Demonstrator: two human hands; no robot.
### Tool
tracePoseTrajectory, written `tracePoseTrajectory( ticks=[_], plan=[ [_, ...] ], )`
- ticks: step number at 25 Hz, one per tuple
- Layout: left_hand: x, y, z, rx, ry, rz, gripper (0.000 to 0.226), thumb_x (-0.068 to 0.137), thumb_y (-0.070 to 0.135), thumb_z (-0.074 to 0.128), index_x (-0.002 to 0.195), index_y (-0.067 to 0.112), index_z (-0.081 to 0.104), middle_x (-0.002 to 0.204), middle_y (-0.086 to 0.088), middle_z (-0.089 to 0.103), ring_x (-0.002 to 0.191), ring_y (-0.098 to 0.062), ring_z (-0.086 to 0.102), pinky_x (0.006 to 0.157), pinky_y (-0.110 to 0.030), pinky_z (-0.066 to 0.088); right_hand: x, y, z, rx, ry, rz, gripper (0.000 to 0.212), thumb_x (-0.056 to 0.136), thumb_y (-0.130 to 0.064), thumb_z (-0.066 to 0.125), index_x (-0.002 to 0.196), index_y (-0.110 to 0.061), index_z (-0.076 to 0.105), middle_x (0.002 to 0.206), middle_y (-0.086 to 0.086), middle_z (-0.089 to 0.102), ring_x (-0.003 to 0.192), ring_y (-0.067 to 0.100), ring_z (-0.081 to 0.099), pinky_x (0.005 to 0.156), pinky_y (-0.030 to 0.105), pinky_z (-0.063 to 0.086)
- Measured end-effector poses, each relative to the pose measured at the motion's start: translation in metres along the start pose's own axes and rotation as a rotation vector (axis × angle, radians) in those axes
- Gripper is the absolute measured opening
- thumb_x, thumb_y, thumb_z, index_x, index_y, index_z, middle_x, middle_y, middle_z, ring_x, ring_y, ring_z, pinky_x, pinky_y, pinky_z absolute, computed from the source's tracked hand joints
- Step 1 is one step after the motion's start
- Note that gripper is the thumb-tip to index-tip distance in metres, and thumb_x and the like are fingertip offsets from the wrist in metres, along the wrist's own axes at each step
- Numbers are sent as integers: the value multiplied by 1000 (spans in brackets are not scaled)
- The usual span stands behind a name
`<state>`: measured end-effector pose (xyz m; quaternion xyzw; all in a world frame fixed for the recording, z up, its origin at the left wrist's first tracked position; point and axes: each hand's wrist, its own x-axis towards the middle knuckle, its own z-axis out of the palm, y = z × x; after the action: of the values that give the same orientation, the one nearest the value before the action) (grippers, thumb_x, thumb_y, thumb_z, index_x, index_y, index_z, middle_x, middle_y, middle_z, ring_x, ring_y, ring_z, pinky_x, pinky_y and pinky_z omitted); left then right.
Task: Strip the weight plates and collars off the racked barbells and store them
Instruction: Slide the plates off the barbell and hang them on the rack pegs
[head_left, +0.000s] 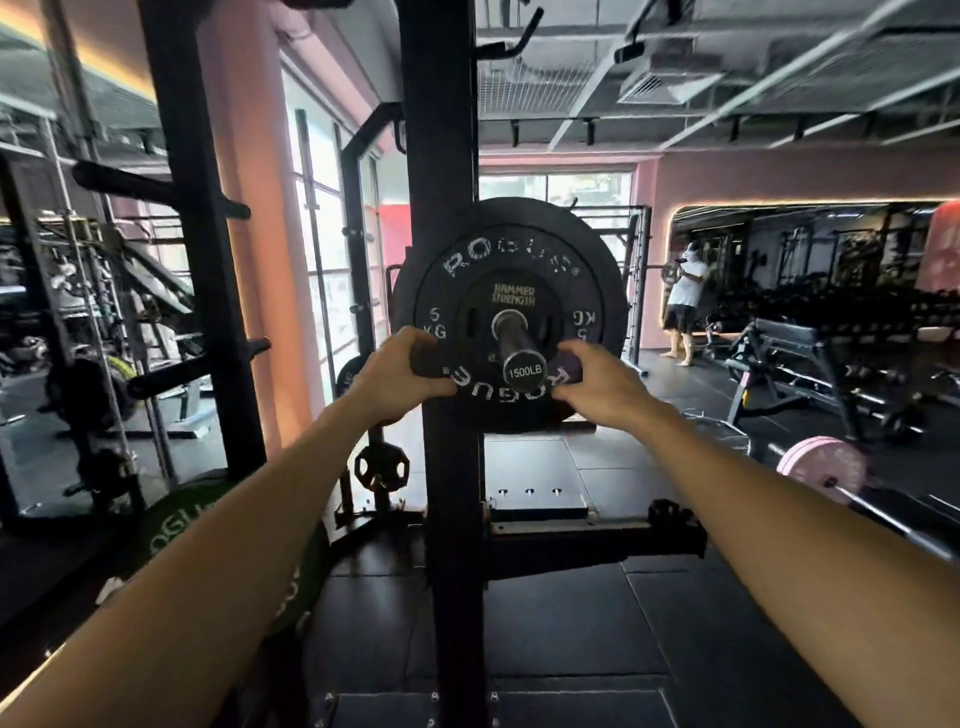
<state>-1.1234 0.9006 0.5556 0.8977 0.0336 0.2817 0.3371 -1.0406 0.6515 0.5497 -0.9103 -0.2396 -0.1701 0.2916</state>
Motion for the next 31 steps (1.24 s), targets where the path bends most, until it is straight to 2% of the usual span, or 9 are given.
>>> tracePoseTrajectory(
  ticks=[4,9,12,16,18,20,24,27,31],
  plan=[
    [43,7,-9,52,73,53,62,69,29,82,123,19,53,114,0,60,99,-17,59,87,-32,47,41,0,-7,-27,57,-5,61,85,-31,61,141,-25,40,144,4,46,128,27,48,107,45,37],
    [108,-2,15,111,136,38,51,79,21,73,126,12,54,115,-6,60,98,-17,53,83,-25,37,105,22,6,28,116,52,53,84,-30,59,133,-16,48,133,11,53,119,31,54,100,45,45],
    [145,-10,38,132,134,5,48,79,21,70,123,11,55,110,-8,64,102,-24,60,84,-27,43,142,43,20,25,102,104,50,85,-29,59,130,-11,49,131,15,52,117,35,54,98,46,46],
    [194,-24,72,157,117,-23,50,81,18,70,127,7,51,113,-12,60,111,-28,56,89,-31,41,196,67,41,27,55,132,55,88,-29,59,136,-7,43,139,17,45,126,36,47,105,47,41],
    [213,-33,85,152,144,-24,49,81,16,69,122,3,45,105,-11,55,107,-29,55,82,-32,40,218,71,53,26,31,126,56,88,-30,61,135,-5,41,138,18,45,128,36,45,105,46,40],
    [226,-38,92,159,190,-33,51,81,16,70,119,2,39,103,-13,53,103,-32,55,78,-35,40,232,71,63,46,32,123,54,87,-29,63,129,-5,39,135,19,47,125,37,48,103,46,41],
    [247,-43,104,307,208,-28,50,83,19,62,122,7,33,115,-26,56,106,-45,56,86,-50,47,249,72,76,32,109,110,48,87,-24,63,120,-7,33,130,22,47,118,41,51,96,48,44],
    [250,-43,110,434,181,-21,53,84,17,58,128,11,30,114,-27,58,107,-49,54,85,-52,45,252,66,78,-40,139,62,48,88,-19,61,125,-7,31,129,25,47,116,45,51,92,48,43],
    [237,-39,105,399,138,-48,55,82,18,63,126,10,31,108,-28,62,107,-49,55,85,-49,45,243,57,68,-19,140,23,42,88,-15,58,119,-9,31,116,26,56,106,44,56,83,44,44]
  ],
)
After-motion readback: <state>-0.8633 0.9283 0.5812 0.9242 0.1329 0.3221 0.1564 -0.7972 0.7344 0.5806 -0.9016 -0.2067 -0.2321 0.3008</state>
